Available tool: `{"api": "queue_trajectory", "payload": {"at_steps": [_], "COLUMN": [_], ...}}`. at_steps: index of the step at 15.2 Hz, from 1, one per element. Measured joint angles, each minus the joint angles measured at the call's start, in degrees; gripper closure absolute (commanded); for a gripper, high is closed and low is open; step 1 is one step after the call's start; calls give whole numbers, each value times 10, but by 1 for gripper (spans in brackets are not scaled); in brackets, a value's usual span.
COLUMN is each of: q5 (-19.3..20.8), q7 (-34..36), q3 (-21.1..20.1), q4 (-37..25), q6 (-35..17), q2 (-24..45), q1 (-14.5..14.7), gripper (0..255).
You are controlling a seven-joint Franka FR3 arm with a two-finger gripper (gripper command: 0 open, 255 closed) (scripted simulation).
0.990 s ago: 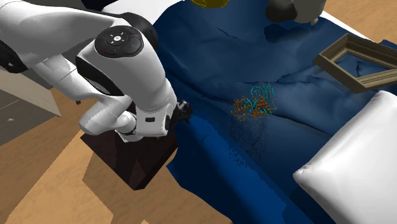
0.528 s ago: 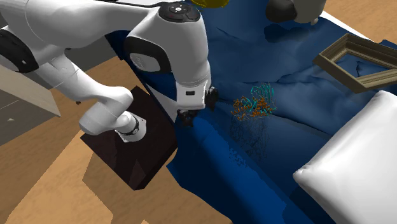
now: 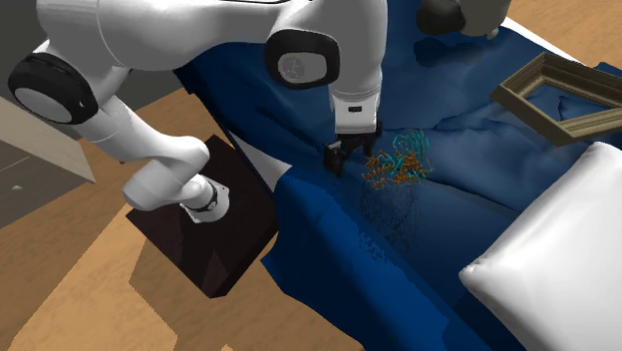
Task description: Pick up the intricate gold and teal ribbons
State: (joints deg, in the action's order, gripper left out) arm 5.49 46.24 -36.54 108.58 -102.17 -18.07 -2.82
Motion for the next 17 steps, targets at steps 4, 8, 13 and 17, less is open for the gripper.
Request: {"api": "queue_trajectory", "payload": {"at_steps": [4, 8, 13, 17], "q5": [89, 177, 184, 182], "q7": [94, 172, 188, 189], "q3": [-79, -123, -123, -122], "q4": [-86, -148, -118, -103], "q6": [23, 46, 16, 3], "q2": [106, 202, 207, 202], "q1": [-8, 12, 12, 10], "gripper": [0, 0, 0, 255]}}
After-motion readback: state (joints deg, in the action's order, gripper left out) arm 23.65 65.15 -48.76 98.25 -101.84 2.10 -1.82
